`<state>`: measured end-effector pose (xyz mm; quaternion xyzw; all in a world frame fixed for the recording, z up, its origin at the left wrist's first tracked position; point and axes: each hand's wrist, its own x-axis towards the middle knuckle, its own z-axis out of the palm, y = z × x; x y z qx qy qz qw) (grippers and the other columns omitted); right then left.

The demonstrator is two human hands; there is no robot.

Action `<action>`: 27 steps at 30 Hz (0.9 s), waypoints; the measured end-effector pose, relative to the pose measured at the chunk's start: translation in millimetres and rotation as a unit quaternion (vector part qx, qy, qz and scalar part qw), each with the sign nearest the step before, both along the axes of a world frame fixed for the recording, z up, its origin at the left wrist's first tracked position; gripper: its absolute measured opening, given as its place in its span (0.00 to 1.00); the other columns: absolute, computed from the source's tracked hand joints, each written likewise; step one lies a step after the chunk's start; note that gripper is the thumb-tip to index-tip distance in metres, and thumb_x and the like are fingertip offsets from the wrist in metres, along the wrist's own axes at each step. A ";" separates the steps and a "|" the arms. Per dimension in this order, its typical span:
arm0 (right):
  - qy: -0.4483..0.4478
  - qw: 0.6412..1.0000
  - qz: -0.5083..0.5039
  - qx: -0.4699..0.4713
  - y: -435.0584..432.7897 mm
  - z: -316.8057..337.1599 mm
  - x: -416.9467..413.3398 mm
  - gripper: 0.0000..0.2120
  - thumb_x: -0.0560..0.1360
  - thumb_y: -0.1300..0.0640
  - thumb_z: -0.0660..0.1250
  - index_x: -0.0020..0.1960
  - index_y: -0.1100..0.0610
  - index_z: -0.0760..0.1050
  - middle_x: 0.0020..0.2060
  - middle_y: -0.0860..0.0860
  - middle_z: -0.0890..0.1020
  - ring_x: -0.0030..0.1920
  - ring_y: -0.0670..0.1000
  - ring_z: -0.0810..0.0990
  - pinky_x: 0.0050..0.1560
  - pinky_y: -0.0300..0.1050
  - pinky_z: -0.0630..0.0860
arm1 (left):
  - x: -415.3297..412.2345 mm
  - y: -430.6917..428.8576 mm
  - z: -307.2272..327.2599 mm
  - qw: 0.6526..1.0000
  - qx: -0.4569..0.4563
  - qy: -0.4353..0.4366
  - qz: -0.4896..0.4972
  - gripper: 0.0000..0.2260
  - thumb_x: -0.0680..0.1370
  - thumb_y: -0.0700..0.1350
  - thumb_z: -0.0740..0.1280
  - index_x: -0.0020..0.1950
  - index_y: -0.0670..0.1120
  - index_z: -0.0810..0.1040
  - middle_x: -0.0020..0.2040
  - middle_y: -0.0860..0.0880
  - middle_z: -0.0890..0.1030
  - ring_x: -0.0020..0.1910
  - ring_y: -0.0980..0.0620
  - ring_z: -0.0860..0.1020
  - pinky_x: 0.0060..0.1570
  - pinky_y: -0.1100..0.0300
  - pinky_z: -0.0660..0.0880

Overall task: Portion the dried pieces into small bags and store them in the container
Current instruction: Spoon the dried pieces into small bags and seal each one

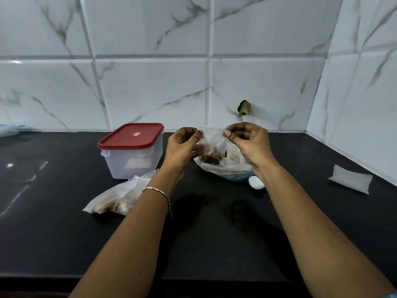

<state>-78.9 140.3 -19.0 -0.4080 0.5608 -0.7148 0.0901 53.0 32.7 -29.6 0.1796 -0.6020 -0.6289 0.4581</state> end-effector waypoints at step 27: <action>0.032 0.998 -0.039 0.038 -3.8 -0.7 9.3 0.04 0.76 0.59 0.69 0.48 0.61 0.80 0.46 0.59 0.81 0.42 0.47 0.77 0.31 0.26 0.72 | -2.8 1.8 -1.8 0.999 0.019 0.033 -0.002 0.02 0.78 0.39 0.69 0.47 0.41 0.80 0.43 0.46 0.82 0.40 0.53 0.82 0.43 0.61 0.81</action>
